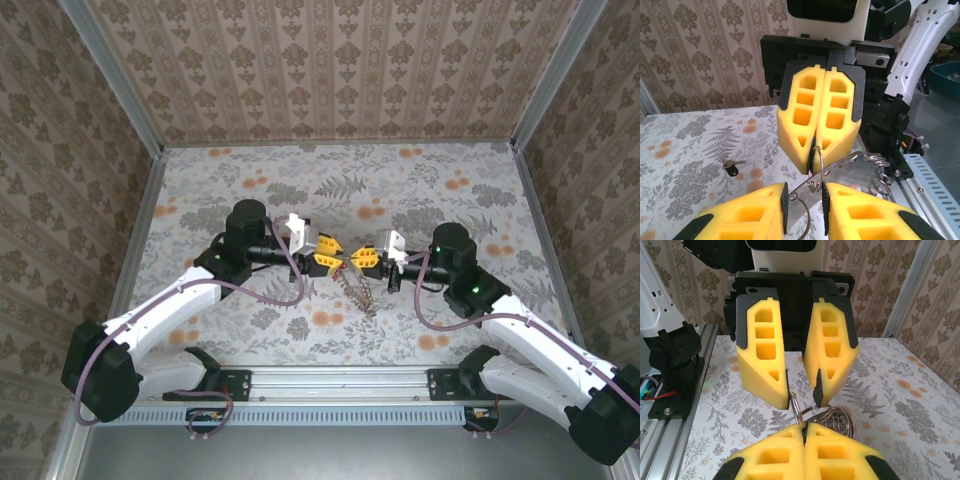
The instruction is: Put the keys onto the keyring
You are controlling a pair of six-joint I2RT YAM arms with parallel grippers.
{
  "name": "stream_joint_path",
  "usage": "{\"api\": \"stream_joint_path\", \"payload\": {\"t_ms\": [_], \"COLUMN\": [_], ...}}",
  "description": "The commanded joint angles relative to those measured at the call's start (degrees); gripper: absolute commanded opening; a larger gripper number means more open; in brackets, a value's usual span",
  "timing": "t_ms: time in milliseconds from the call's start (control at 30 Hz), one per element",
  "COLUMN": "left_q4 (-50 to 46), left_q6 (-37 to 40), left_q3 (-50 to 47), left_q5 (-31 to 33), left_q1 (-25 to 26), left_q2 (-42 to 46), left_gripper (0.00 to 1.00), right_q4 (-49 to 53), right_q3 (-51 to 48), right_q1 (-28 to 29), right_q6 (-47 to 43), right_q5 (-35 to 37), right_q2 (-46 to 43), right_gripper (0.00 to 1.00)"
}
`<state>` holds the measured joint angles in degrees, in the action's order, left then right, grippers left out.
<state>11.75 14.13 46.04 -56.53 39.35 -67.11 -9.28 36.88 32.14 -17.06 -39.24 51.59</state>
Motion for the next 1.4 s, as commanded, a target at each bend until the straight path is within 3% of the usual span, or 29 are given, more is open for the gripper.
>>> {"api": "stream_joint_path", "payload": {"t_ms": [0,333,667,900,1100,1367], "left_q4": [-0.6,-1.7,-2.4,-0.5,0.9,1.3], "left_q6": [0.2,1.8,3.1,1.5,0.6,-0.3], "left_q3": [0.9,0.7,1.4,1.6,1.8,2.1], "left_q5": [1.6,4.9,7.1,8.4,5.8,4.8], "left_q1": [0.5,2.2,3.4,3.5,3.6,3.7], "left_q2": [0.4,0.7,-0.3,-0.5,-1.3,-1.4], "left_gripper": [0.26,0.26,0.09,0.19,0.16,0.2], "right_q4": [-4.0,-5.7,-7.7,-7.5,-7.8,-7.0], "right_q3": [0.0,-0.9,-1.6,-1.7,-1.8,-1.6], "right_q1": [-0.1,-0.1,-0.1,-0.1,-0.1,-0.1], "right_q6": [1.5,3.3,4.8,4.9,5.0,4.4], "right_q5": [0.6,1.6,2.2,2.2,2.4,2.5], "right_q2": [-0.3,-0.5,-0.2,-0.1,0.2,0.4], "right_gripper": [0.0,0.0,0.0,0.0,0.0,0.0]}}
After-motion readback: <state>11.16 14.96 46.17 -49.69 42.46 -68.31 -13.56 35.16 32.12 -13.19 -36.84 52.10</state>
